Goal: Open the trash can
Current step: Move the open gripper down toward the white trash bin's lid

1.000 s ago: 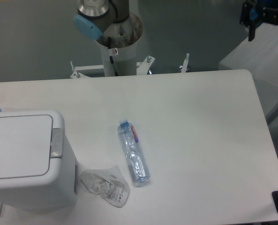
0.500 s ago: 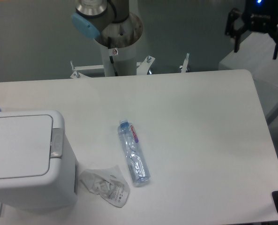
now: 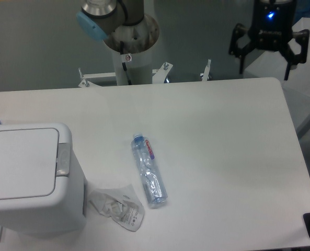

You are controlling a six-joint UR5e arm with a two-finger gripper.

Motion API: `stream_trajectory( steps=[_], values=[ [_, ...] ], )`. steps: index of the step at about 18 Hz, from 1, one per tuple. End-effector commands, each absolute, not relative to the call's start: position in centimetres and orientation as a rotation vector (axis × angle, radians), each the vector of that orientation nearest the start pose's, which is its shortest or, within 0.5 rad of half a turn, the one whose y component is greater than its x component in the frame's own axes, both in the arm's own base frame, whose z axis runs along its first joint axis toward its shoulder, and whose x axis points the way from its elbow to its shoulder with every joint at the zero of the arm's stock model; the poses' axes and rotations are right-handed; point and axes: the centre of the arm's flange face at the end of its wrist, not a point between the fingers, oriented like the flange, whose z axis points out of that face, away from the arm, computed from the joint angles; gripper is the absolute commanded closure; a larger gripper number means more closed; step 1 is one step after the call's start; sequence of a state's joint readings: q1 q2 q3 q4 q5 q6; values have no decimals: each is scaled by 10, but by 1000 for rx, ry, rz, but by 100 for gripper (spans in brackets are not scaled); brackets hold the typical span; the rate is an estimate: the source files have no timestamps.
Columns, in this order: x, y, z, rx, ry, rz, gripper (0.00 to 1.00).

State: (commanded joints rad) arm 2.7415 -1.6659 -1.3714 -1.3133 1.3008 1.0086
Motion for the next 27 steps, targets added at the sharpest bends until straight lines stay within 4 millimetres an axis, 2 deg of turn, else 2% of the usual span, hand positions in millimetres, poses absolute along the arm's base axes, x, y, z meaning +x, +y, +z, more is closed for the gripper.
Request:
stream_trajectory(
  steps=[4, 7, 9, 10, 12, 13, 16, 19, 22, 24, 27],
  values=[
    [-422, 423, 564, -2659, -263, 248, 0],
    [-402, 448, 562, -2613, -449, 168, 0],
    [-396, 458, 563, -2551, -583, 130, 0],
    [-385, 472, 560, -2522, -630, 83, 0],
    [-367, 494, 554, -2473, -717, -14, 0],
    [-361, 505, 545, -2465, -756, -71, 0],
    [-341, 530, 541, -2400, -792, -186, 0],
    [-329, 536, 525, -2398, -813, -283, 0],
    [-304, 547, 513, -2415, -788, -322, 0],
    [-300, 547, 504, -2420, -806, -337, 0],
    [-289, 554, 501, -2431, -788, -348, 0]
  ],
)
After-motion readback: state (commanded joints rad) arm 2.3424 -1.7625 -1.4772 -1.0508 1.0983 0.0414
